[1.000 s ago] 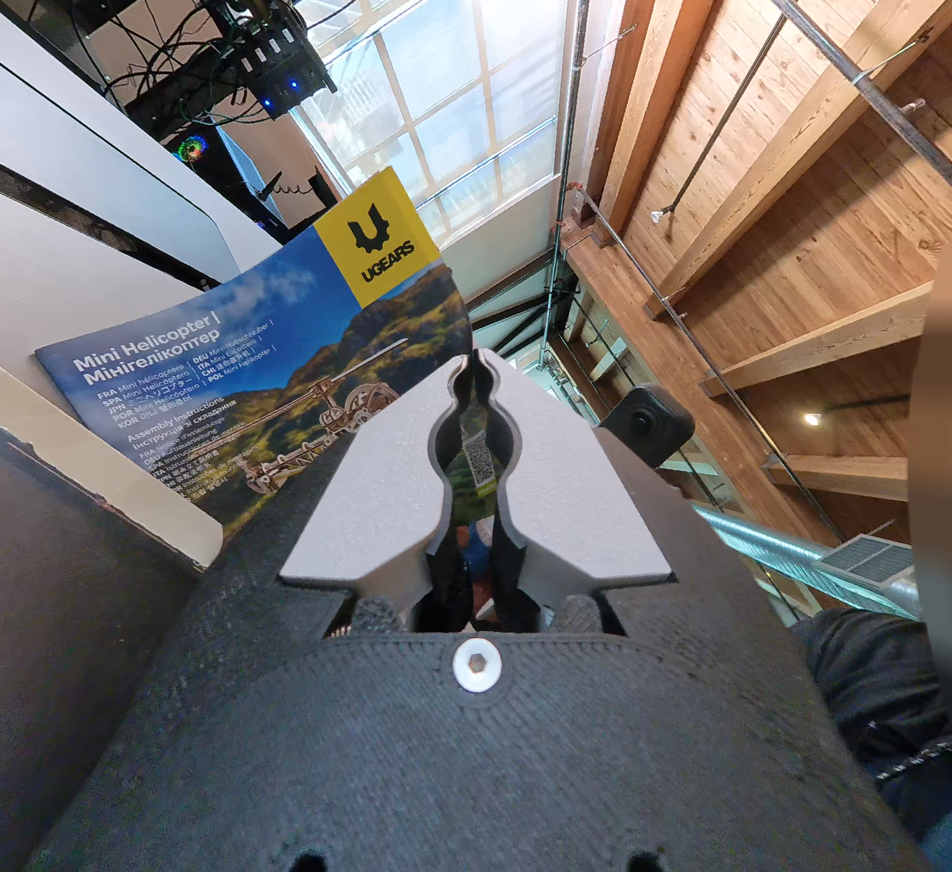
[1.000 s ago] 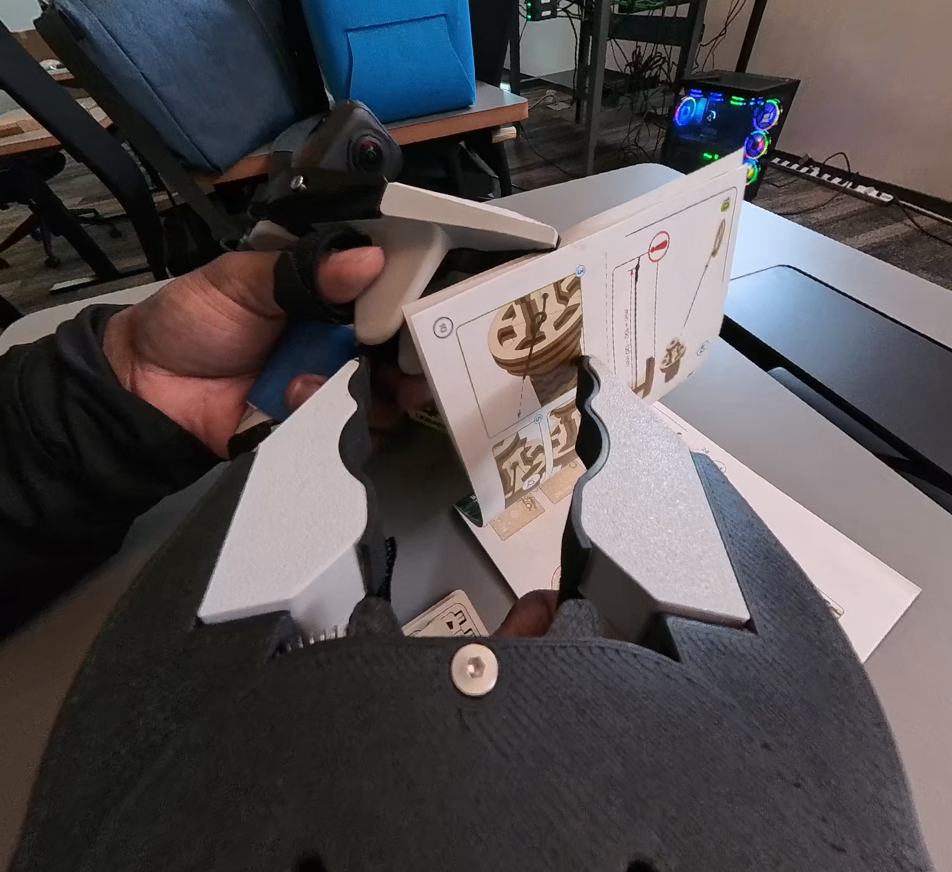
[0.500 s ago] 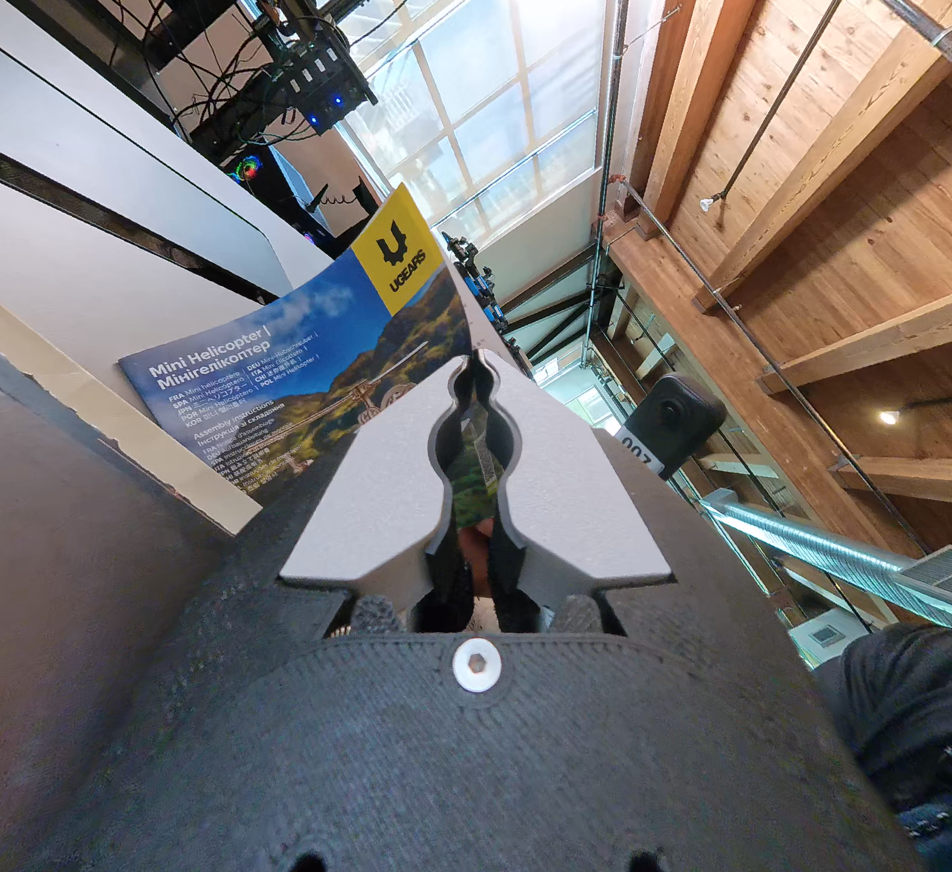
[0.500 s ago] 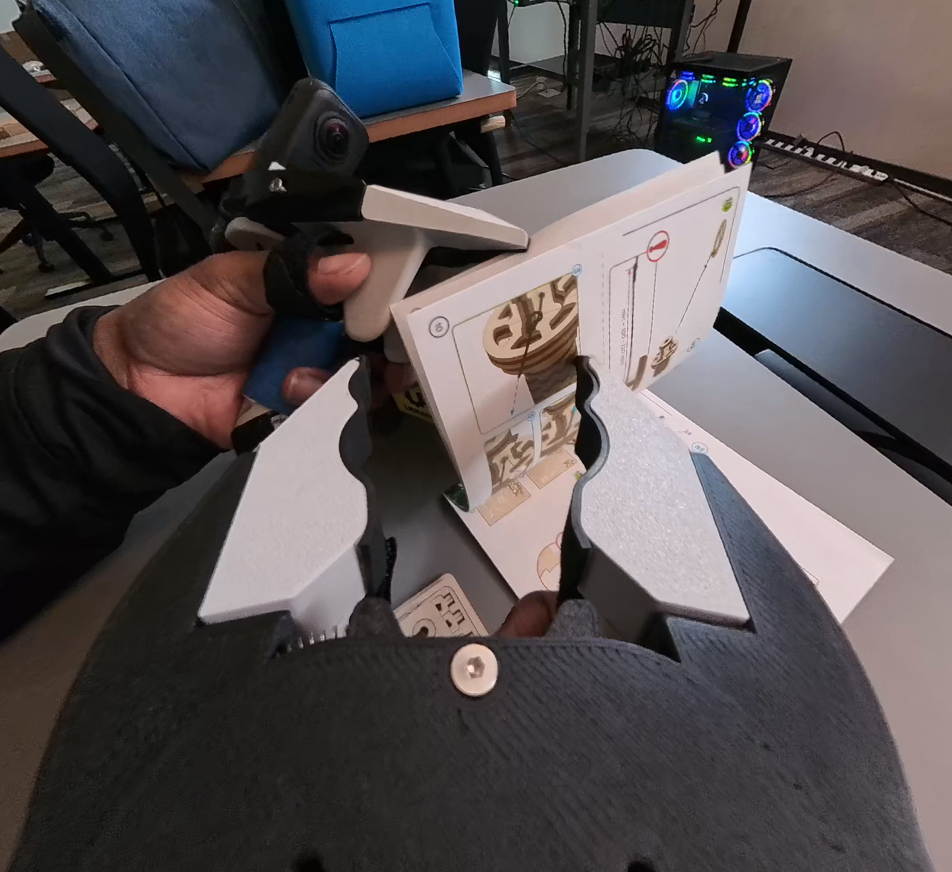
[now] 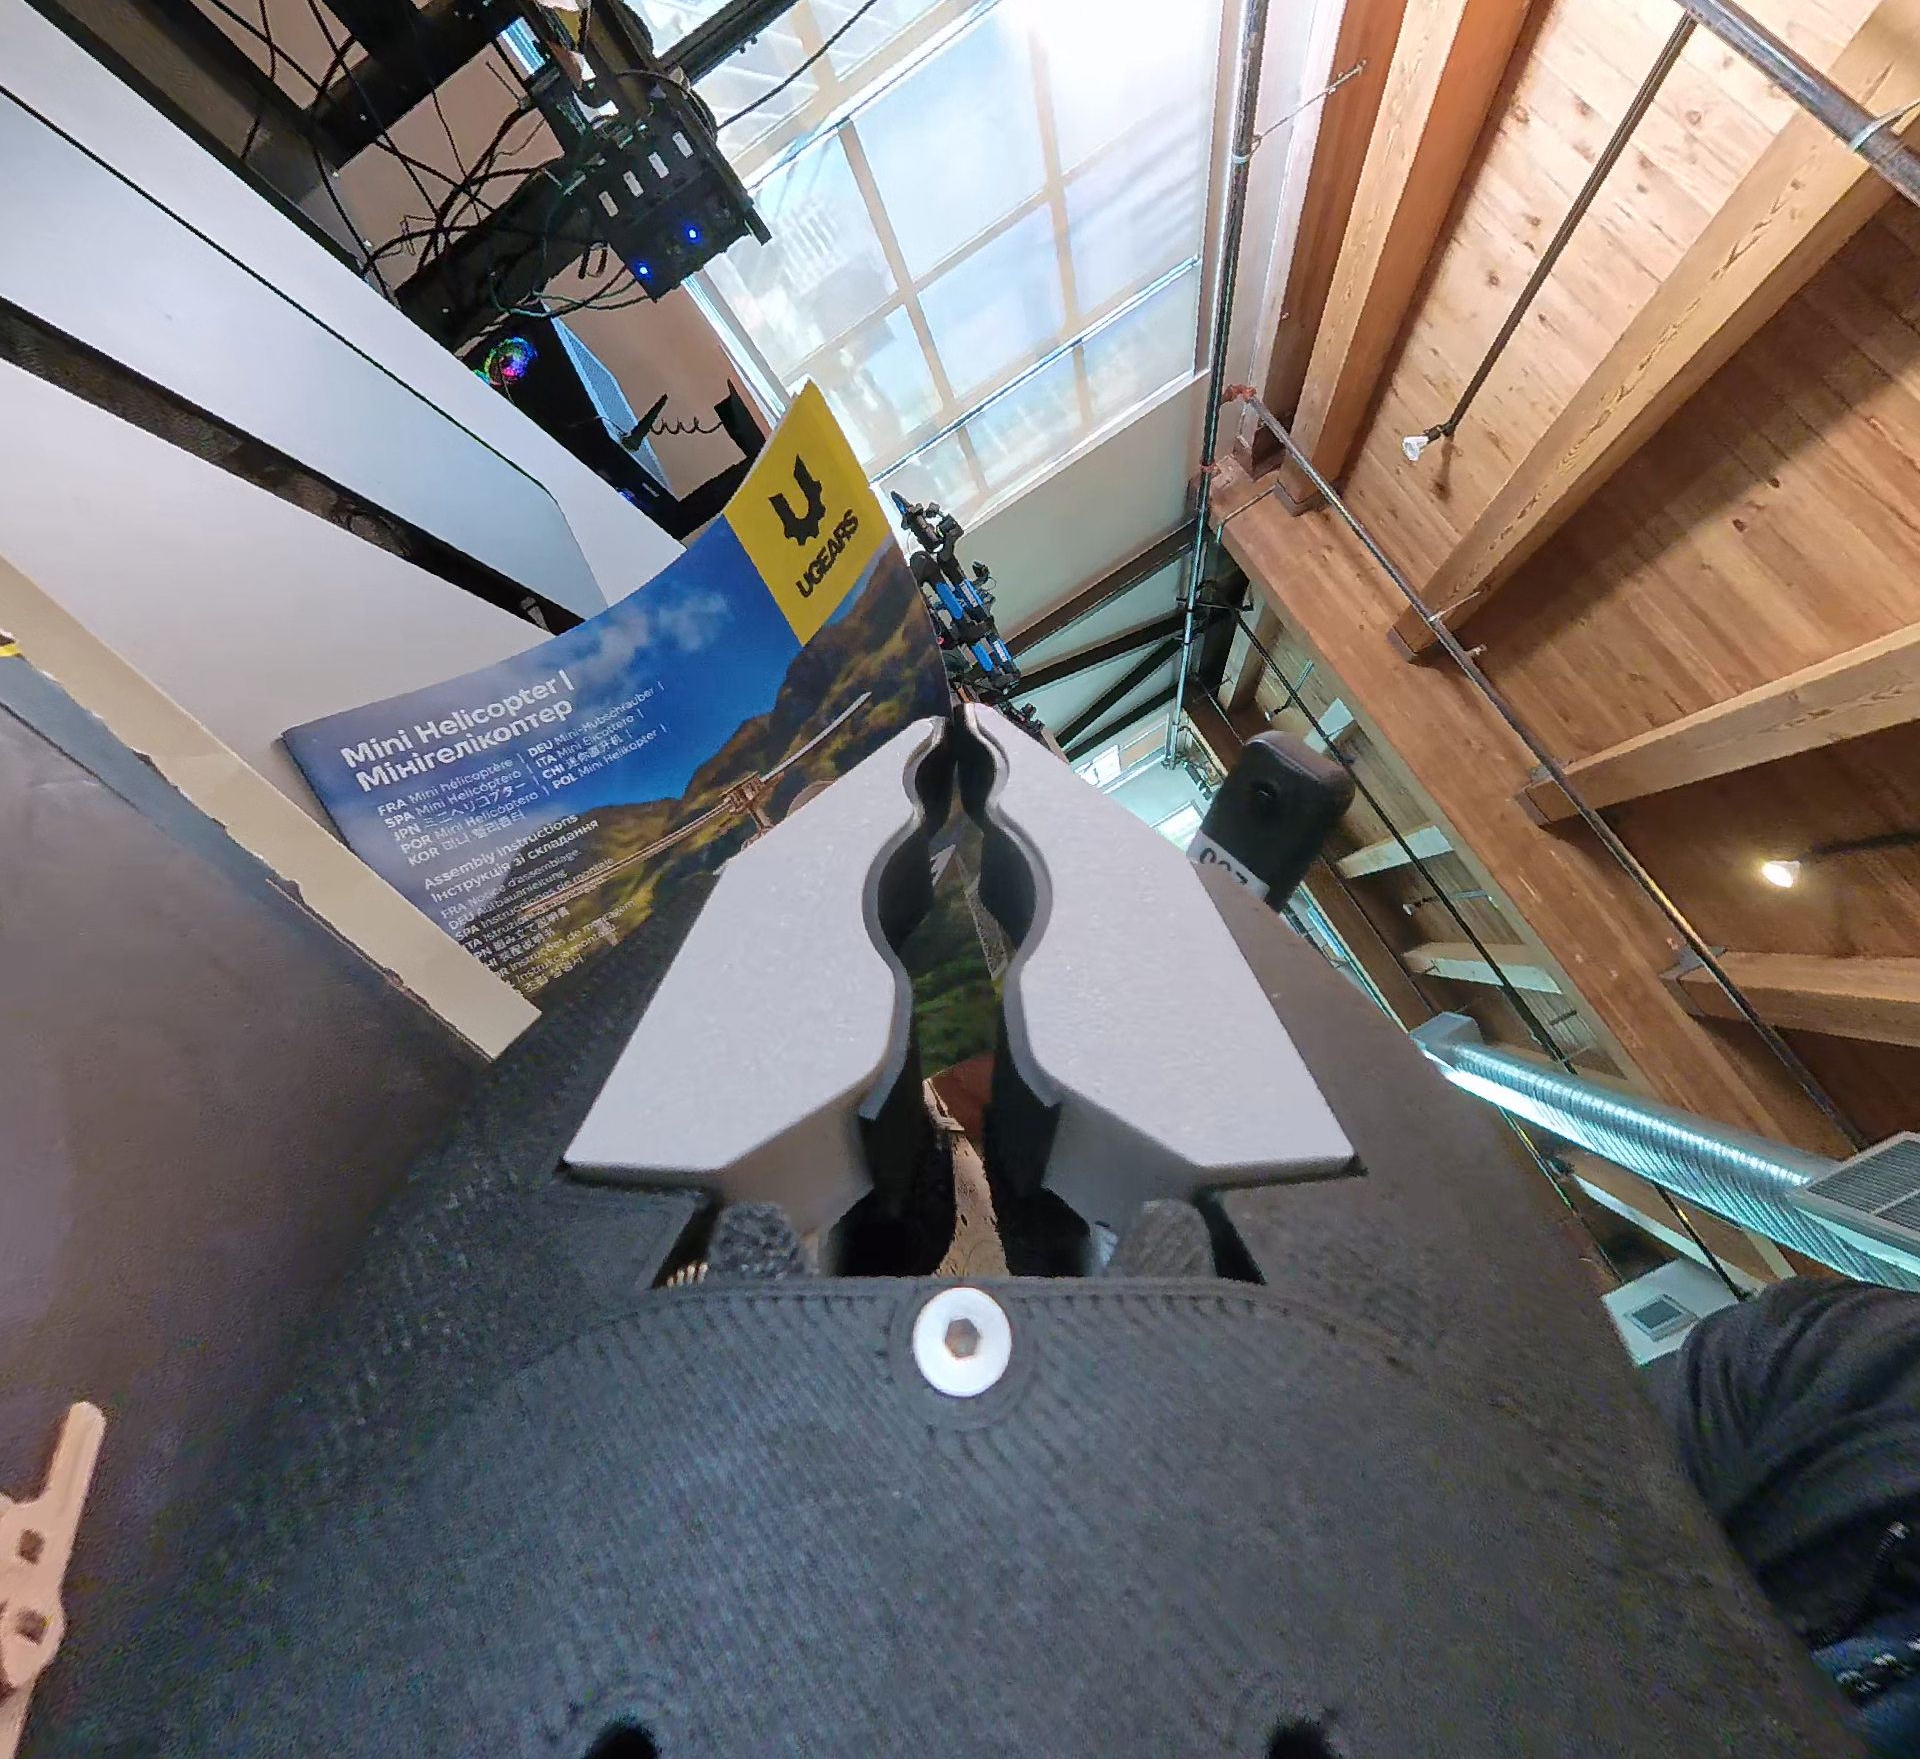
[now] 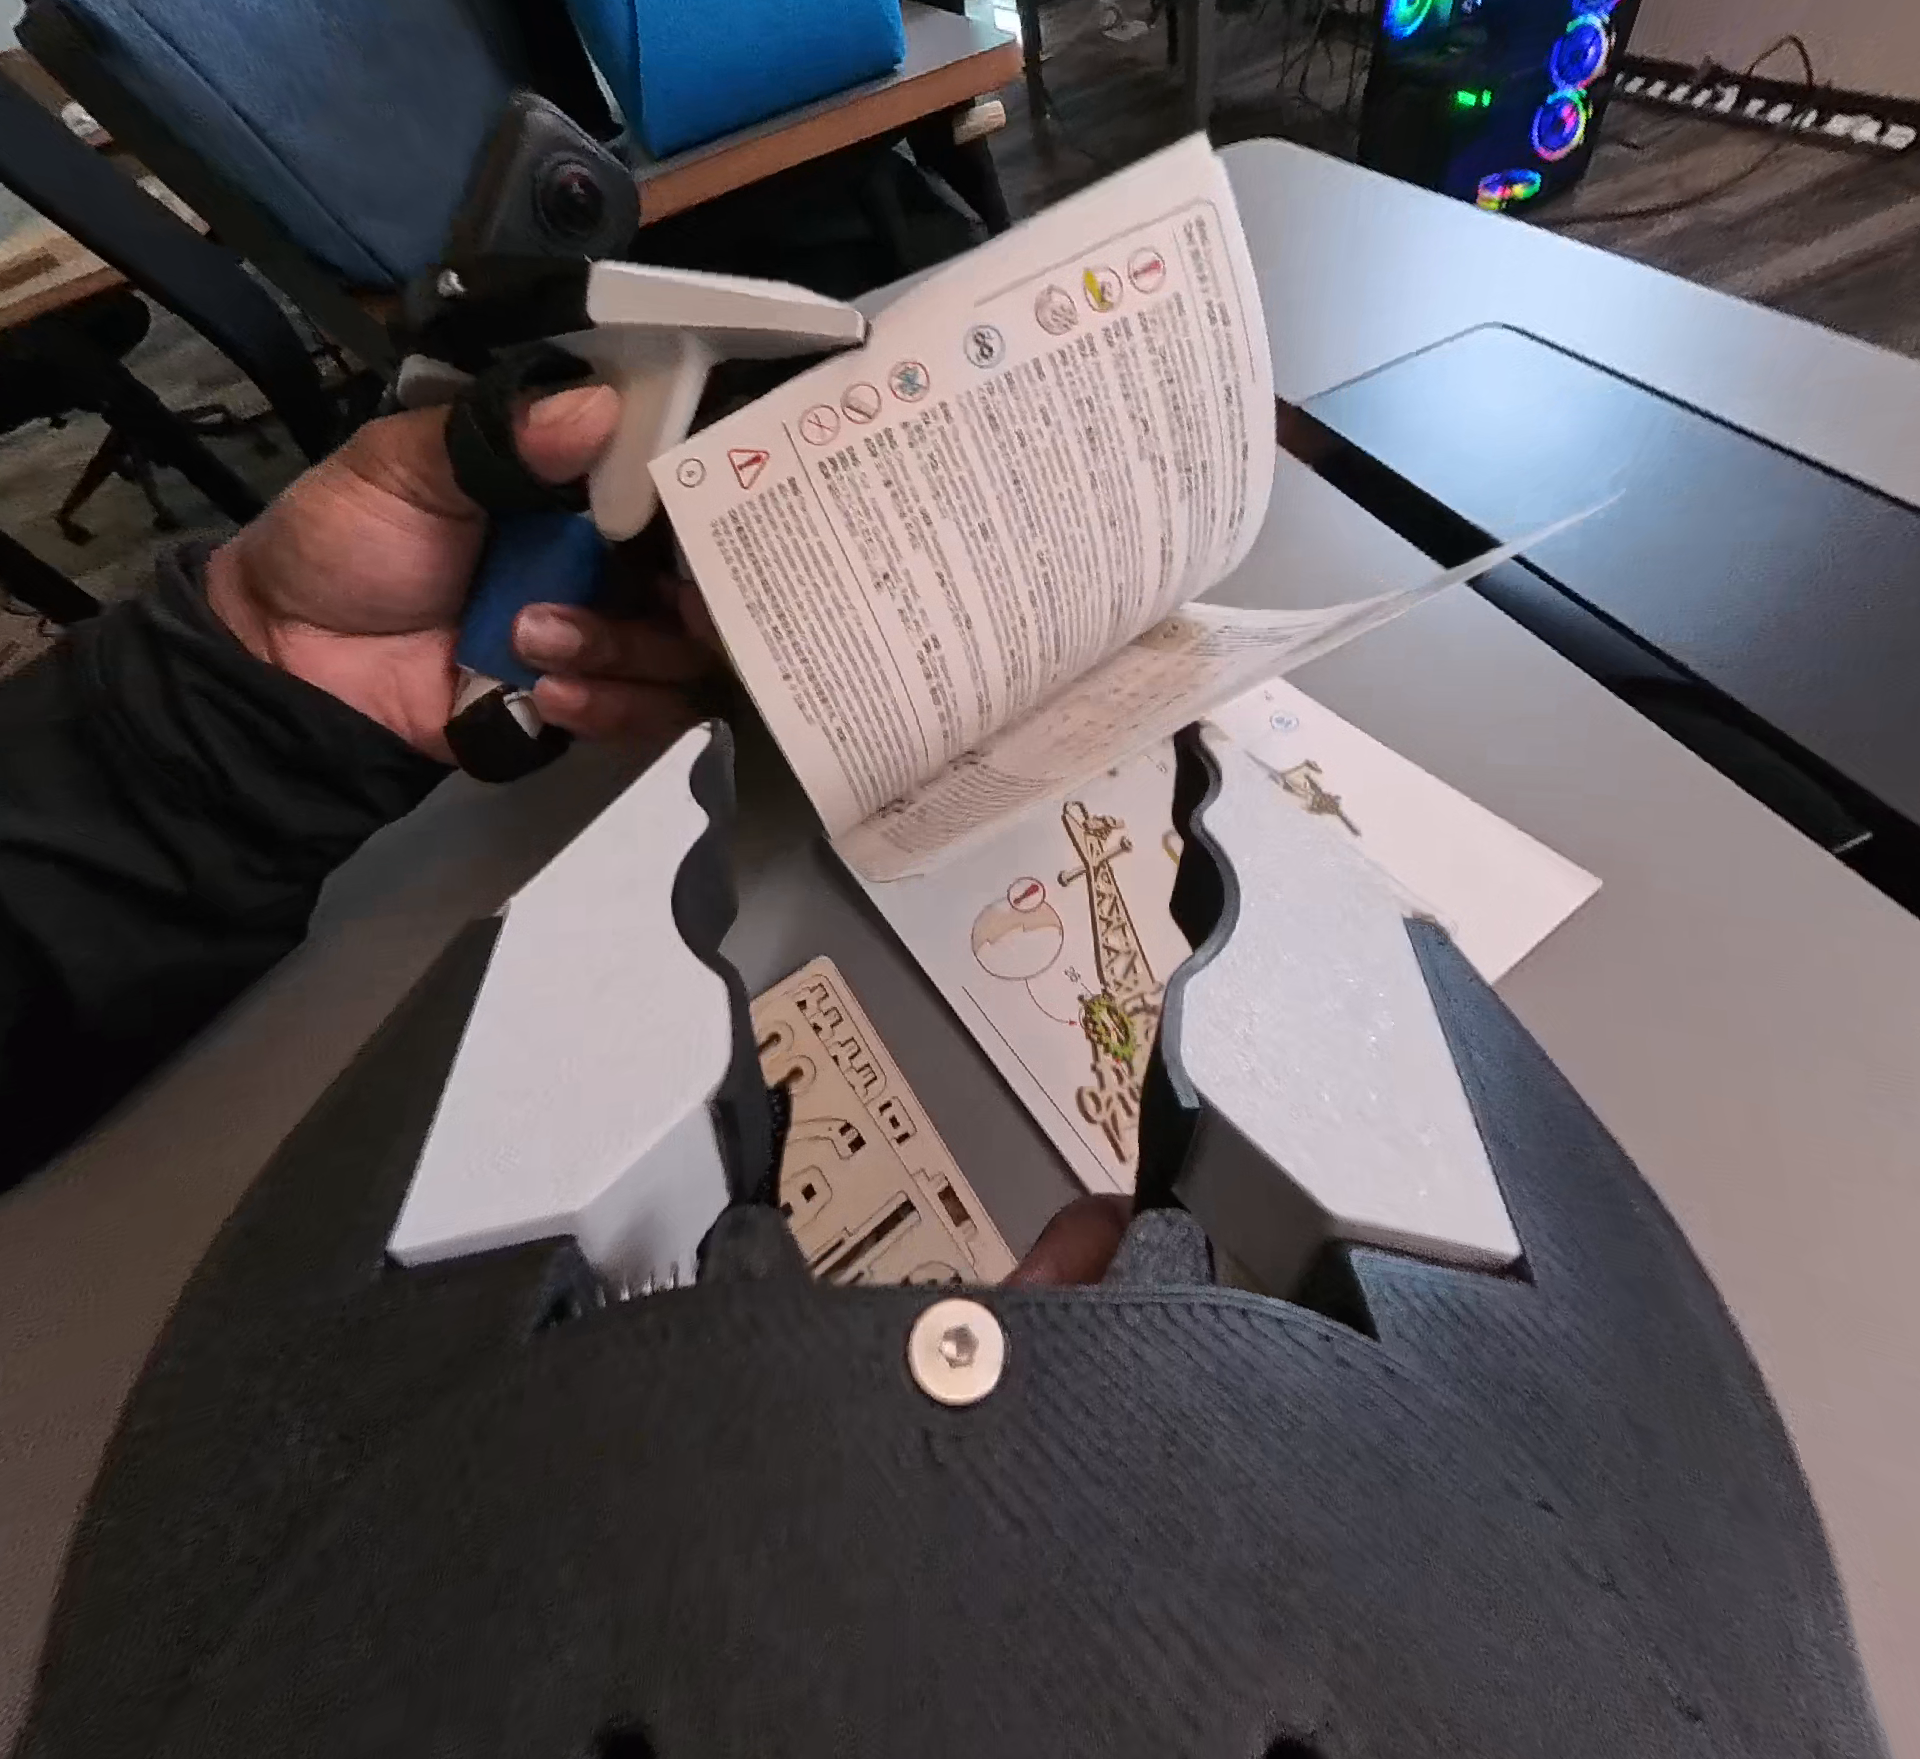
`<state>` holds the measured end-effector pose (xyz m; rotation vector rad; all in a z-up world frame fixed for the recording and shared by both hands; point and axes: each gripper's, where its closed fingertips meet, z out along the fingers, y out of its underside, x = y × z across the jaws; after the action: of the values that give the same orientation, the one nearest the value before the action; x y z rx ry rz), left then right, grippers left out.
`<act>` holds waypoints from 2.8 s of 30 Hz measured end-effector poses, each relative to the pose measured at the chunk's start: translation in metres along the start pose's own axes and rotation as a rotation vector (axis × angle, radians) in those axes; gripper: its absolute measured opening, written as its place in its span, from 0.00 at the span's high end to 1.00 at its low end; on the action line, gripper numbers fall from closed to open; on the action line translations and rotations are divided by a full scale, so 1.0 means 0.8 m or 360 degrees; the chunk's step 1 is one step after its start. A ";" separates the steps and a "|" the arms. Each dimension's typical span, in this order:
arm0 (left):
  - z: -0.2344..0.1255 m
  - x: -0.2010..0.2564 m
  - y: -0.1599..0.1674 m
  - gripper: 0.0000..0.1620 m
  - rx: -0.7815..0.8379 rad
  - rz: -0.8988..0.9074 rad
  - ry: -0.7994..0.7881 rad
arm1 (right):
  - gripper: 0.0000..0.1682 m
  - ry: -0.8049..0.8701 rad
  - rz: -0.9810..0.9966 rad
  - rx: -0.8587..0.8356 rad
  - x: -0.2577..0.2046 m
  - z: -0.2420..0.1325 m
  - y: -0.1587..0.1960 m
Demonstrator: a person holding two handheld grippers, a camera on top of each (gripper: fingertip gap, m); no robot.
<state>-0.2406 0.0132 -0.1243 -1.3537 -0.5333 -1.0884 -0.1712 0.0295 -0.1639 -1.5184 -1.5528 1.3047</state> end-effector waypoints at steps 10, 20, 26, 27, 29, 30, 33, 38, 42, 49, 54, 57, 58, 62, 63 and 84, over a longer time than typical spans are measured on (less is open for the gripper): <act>-0.004 0.001 -0.005 1.00 0.0017 0.0009 -0.0004 | 0.50 -0.0011 0.0019 -0.0080 0.000 0.008 0.015; -0.026 -0.002 -0.025 1.00 0.0082 0.0024 -0.0066 | 0.51 -0.0004 0.0044 -0.0093 0.002 0.010 0.018; -0.031 -0.002 -0.030 1.00 0.0095 0.0034 -0.0081 | 0.51 -0.0017 0.0033 -0.0099 -0.003 0.013 0.017; -0.030 -0.002 -0.028 1.00 0.0086 0.0033 -0.0077 | 0.51 -0.0019 0.0028 -0.0097 -0.004 0.014 0.016; -0.026 -0.001 -0.024 1.00 0.0066 0.0034 -0.0074 | 0.51 -0.0024 0.0019 -0.0084 -0.007 0.015 0.013; -0.025 -0.001 -0.022 1.00 0.0058 0.0036 -0.0075 | 0.51 -0.0027 0.0015 -0.0080 -0.008 0.016 0.012; -0.025 -0.002 -0.021 1.00 0.0051 0.0045 -0.0088 | 0.51 -0.0025 0.0003 -0.0083 -0.010 0.017 0.012; -0.031 -0.004 -0.027 1.00 0.0075 0.0046 -0.0101 | 0.51 -0.0019 0.0017 -0.0076 -0.007 0.015 0.011; -0.035 -0.005 -0.030 1.00 0.0088 0.0051 -0.0111 | 0.51 -0.0015 0.0016 -0.0084 -0.006 0.015 0.013; -0.041 -0.008 -0.035 1.00 0.0106 0.0054 -0.0127 | 0.52 -0.0011 0.0028 -0.0086 -0.004 0.014 0.014; -0.042 -0.009 -0.036 1.00 0.0109 0.0055 -0.0128 | 0.52 -0.0012 0.0032 -0.0089 -0.004 0.013 0.015; -0.042 -0.009 -0.036 1.00 0.0109 0.0055 -0.0129 | 0.52 -0.0010 0.0035 -0.0092 -0.003 0.013 0.016; -0.042 -0.009 -0.036 1.00 0.0109 0.0055 -0.0129 | 0.52 -0.0009 0.0037 -0.0095 -0.003 0.012 0.017; -0.043 -0.009 -0.036 1.00 0.0111 0.0056 -0.0130 | 0.52 -0.0004 0.0044 -0.0113 -0.001 0.011 0.020; -0.043 -0.009 -0.036 1.00 0.0113 0.0055 -0.0129 | 0.52 -0.0003 0.0047 -0.0122 0.000 0.011 0.021; -0.045 -0.010 -0.037 1.00 0.0112 0.0063 -0.0129 | 0.54 0.0014 0.0080 -0.0192 0.005 0.008 0.030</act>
<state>-0.2791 -0.0140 -0.1230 -1.3455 -0.5968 -0.9770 -0.1688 0.0283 -0.1888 -1.6447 -1.6228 1.2498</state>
